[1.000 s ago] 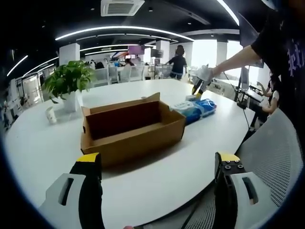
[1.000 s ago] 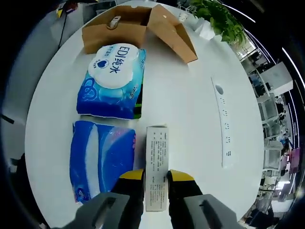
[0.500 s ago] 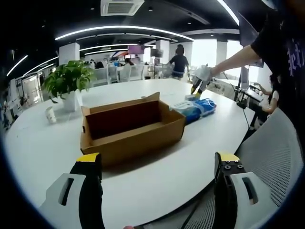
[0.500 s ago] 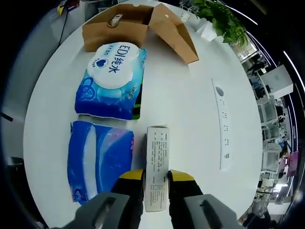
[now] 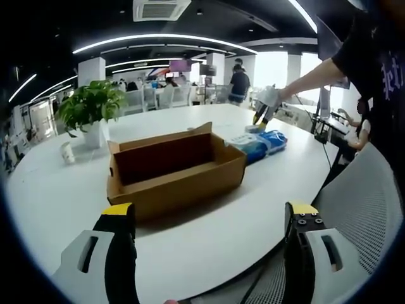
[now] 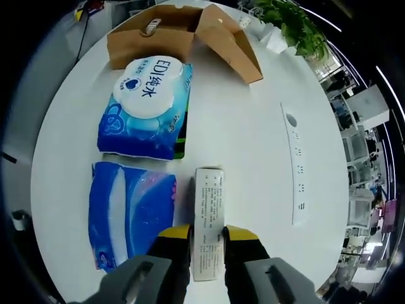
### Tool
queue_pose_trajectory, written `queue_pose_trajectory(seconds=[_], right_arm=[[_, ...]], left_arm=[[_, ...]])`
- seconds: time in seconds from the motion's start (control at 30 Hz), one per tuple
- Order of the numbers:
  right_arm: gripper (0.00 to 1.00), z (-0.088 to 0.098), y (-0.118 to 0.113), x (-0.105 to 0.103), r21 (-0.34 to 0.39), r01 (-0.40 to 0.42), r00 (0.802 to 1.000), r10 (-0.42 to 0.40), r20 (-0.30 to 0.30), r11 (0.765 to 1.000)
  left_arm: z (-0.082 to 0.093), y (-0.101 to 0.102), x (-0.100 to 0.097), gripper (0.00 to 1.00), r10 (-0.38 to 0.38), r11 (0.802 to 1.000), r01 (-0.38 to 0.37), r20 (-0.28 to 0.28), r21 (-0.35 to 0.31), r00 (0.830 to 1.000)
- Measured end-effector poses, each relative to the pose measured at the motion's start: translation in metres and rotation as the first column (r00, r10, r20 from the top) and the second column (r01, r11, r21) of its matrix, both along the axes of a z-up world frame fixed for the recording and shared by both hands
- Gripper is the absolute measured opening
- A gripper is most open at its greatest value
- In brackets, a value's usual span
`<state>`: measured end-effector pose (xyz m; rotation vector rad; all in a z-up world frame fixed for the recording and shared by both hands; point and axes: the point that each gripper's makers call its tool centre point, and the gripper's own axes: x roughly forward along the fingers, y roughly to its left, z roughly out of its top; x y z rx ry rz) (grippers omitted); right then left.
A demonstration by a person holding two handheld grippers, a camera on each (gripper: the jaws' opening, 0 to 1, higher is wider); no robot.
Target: Operate the shoe box by opening the lid, removing the specified soft item, and placing it in the target area until the item is outside and the box remains undamaged.
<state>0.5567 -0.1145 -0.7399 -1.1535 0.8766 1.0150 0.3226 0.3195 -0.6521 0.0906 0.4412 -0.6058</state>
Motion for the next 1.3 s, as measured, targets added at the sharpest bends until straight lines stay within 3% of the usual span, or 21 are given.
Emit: queue_pose_trajectory(seconds=[0.23, 0.6, 1.17, 1.3], right_arm=[[0.23, -0.002, 0.000, 0.001, 0.003, 0.024, 1.000, -0.024, -0.011, 1.000], [0.17, -0.002, -0.001, 0.007, 0.006, 0.068, 0.998, -0.068, 0.008, 0.998], [0.18, -0.003, -0.006, 0.011, 0.018, 0.120, 0.993, -0.120, 0.013, 0.993], [0.23, -0.001, -0.005, 0.012, 0.022, 0.121, 0.992, -0.122, 0.022, 0.992]], left_arm=[[0.000, 0.000, 0.001, 0.97, 0.000, 1.000, 0.000, 0.002, 0.000, 1.000], [0.001, 0.001, 0.001, 0.97, 0.003, 1.000, -0.003, 0.005, 0.001, 1.000], [0.001, 0.002, 0.000, 0.97, 0.005, 1.000, -0.005, 0.006, 0.003, 1.000], [0.001, 0.002, 0.000, 0.97, 0.005, 1.000, -0.005, 0.007, 0.004, 1.000]])
